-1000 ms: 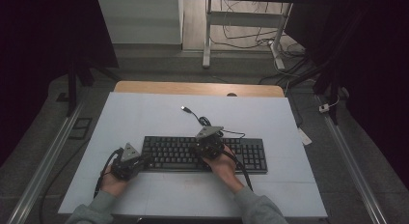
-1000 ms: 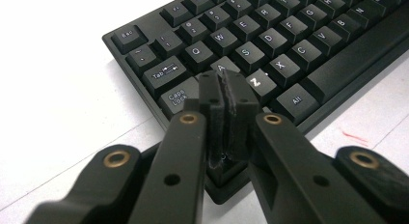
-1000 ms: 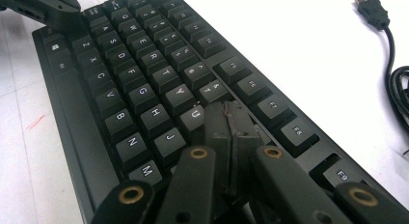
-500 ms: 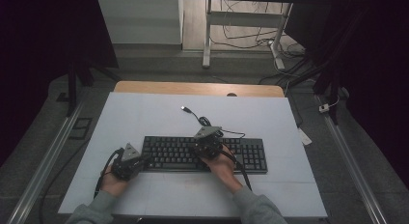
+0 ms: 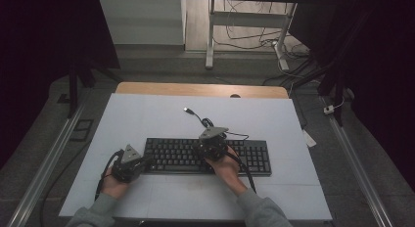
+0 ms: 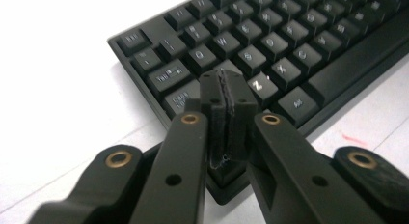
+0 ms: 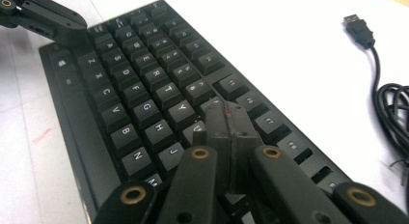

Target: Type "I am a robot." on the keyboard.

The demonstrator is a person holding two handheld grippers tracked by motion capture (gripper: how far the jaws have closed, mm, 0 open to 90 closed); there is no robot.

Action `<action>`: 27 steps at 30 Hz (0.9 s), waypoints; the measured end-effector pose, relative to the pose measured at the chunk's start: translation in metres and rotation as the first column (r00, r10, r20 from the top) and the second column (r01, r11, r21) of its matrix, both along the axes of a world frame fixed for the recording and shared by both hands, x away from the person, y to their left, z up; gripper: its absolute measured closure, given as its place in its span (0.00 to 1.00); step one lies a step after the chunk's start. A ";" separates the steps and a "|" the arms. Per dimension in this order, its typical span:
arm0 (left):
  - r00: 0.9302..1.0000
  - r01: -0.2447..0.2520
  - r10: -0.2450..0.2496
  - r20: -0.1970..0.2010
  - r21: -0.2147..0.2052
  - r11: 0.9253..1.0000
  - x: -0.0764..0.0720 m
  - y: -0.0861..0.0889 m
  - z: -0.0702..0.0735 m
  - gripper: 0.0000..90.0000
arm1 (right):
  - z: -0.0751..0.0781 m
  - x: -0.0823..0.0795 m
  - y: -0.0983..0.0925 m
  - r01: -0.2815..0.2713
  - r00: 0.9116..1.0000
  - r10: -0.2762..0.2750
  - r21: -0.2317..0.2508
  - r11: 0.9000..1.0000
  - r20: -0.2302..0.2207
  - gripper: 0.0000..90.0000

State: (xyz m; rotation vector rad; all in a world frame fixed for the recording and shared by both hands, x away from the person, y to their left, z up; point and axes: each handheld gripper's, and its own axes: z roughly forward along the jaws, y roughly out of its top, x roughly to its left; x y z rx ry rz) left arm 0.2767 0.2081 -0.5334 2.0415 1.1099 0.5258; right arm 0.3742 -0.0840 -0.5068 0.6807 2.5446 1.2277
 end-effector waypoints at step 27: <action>0.999 -0.036 0.038 0.032 -0.067 0.997 -0.004 0.010 0.004 0.56 | 0.005 -0.017 -0.059 0.006 0.999 -0.005 0.040 0.999 -0.035 0.58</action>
